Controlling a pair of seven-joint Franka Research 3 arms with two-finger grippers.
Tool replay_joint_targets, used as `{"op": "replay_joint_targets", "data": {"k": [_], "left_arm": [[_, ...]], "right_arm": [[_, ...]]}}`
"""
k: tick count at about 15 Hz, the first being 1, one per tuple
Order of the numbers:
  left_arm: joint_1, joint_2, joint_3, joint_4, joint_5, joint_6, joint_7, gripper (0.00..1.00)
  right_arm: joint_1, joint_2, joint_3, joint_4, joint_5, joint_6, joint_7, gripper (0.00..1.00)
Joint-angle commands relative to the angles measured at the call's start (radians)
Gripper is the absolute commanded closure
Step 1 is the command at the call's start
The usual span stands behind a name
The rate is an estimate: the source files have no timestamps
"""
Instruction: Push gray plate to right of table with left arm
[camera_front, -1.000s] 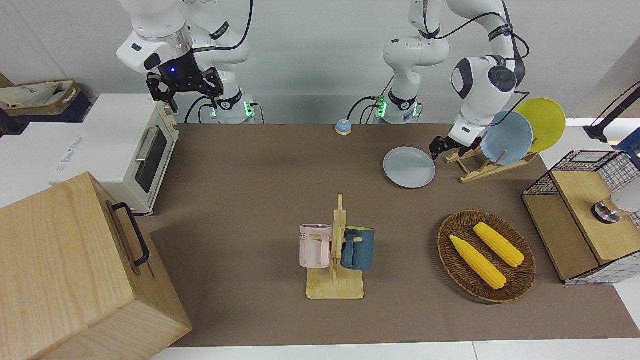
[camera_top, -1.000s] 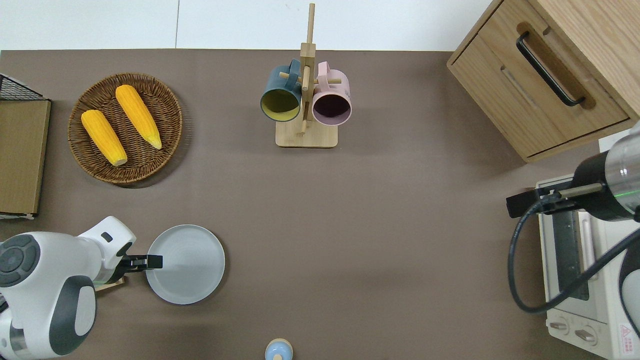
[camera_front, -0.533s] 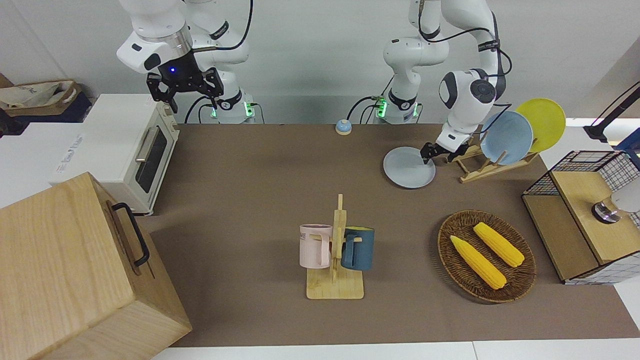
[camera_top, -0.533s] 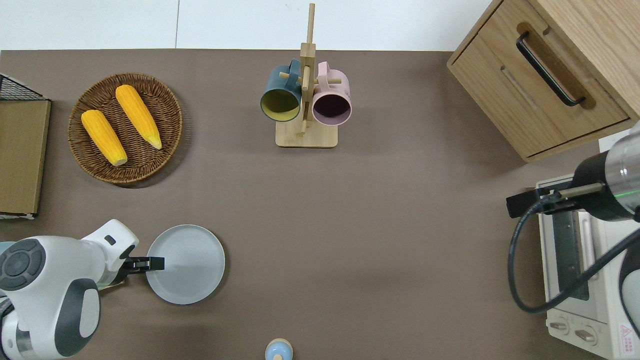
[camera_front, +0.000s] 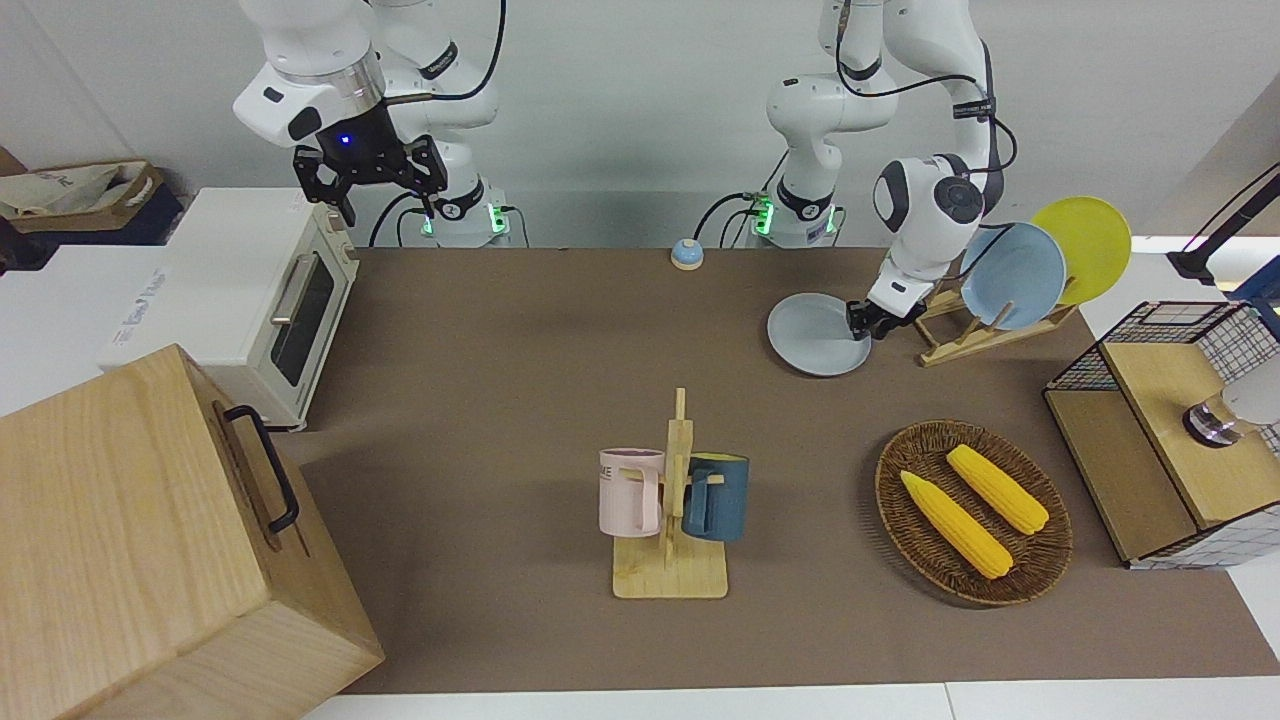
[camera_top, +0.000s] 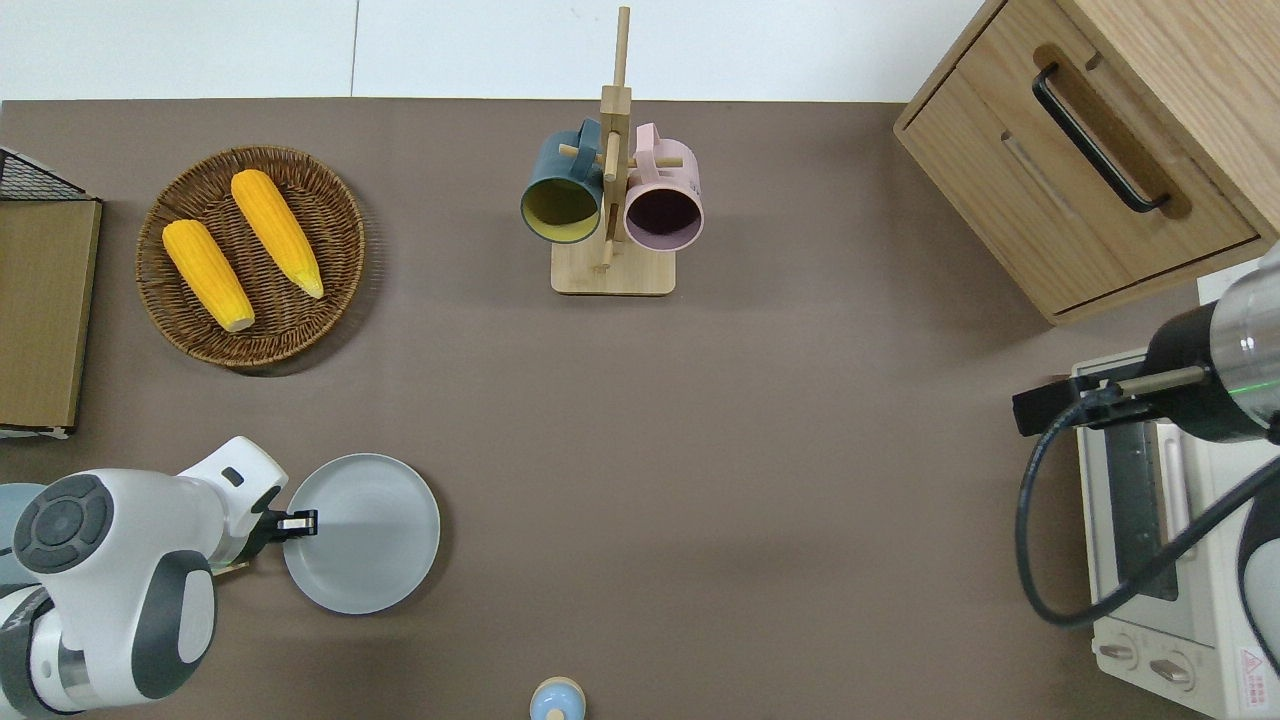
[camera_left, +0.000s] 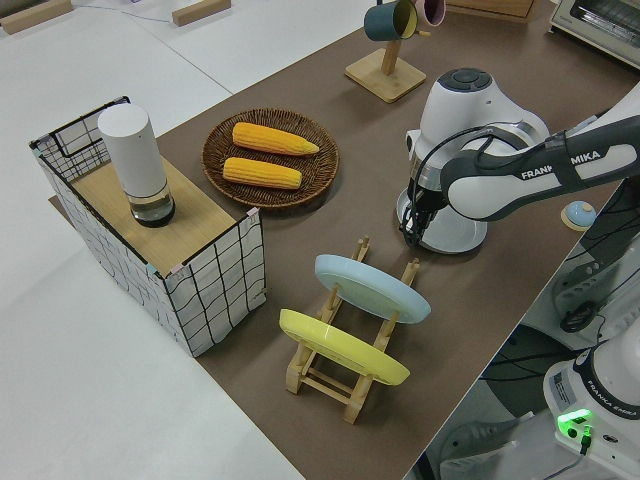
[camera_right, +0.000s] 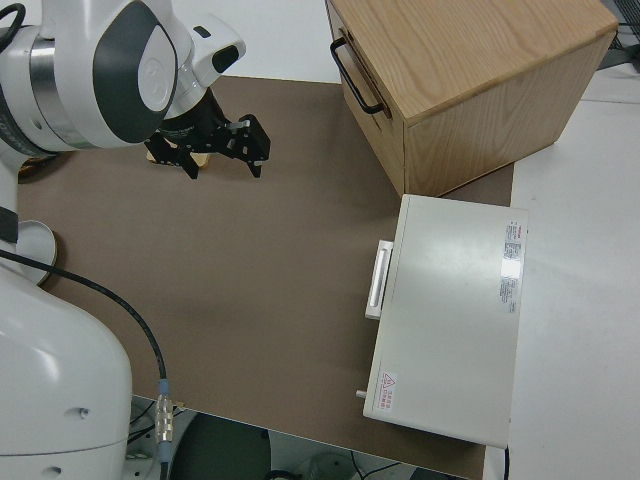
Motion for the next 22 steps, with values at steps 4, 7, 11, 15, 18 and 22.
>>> {"op": "replay_joint_targets", "data": {"k": [4,7,11,15,18,22], "left_arm": [[0.011,0.011,0.007,-0.019,0.018,0.031,-0.005,1.00],[0.012,0.013,0.007,-0.019,0.018,0.031,-0.006,1.00],[0.012,0.014,0.007,-0.017,0.016,0.031,-0.006,1.00],[-0.001,0.043,0.005,-0.011,0.011,0.046,-0.040,1.00],[-0.030,0.091,-0.018,-0.007,0.005,0.089,-0.124,1.00],[-0.101,0.096,-0.022,0.012,0.002,0.088,-0.255,1.00]], "right_arm": [[-0.020,-0.003,0.017,0.009,0.006,-0.016,0.013,0.017],[-0.020,-0.003,0.015,0.009,0.006,-0.016,0.013,0.017],[-0.020,-0.003,0.015,0.009,0.006,-0.016,0.013,0.017],[-0.020,-0.003,0.017,0.009,0.006,-0.016,0.013,0.017],[-0.020,-0.003,0.015,0.009,0.006,-0.016,0.013,0.017],[-0.020,-0.003,0.015,0.009,0.004,-0.016,0.013,0.017]]}}
